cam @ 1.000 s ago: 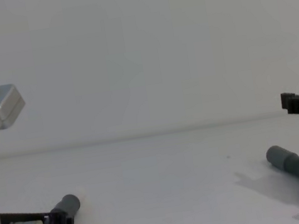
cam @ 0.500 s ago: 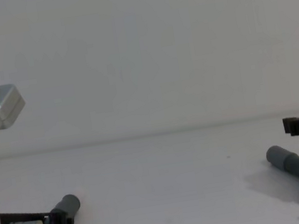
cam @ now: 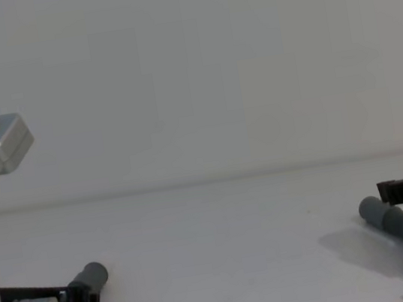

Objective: Use both hands to pick up one end of the pipe from the table, align the ends, and insert them.

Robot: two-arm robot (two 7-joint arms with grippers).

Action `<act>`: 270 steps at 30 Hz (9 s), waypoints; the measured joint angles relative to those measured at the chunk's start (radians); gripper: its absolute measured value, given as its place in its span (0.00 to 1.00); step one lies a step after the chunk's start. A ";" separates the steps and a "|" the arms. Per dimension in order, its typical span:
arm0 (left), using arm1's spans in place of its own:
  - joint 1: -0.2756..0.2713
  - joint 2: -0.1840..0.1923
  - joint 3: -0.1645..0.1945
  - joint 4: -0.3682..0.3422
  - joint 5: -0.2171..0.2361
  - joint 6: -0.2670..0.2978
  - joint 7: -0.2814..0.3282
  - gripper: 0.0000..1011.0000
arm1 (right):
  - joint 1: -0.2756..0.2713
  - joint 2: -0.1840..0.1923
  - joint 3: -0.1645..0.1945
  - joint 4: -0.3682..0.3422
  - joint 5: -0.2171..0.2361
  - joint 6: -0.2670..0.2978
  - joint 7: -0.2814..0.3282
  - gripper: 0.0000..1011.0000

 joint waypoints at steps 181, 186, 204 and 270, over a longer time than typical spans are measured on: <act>-0.015 0.351 0.029 -0.163 -0.013 -0.231 -0.452 0.30 | -0.033 0.276 -0.053 -0.025 -0.144 -0.256 0.360 0.12; -0.023 0.393 0.032 -0.168 -0.023 -0.243 -0.505 0.30 | -0.042 0.293 -0.050 -0.030 -0.144 -0.286 0.376 0.11; -0.089 0.513 0.071 -0.153 -0.046 -0.266 -0.674 0.30 | -0.061 0.357 -0.038 -0.033 -0.086 -0.413 0.475 0.09; -0.339 0.578 0.306 -0.019 -0.019 -0.402 -0.948 0.30 | -0.068 0.482 -0.115 -0.077 -0.075 -0.621 0.575 0.08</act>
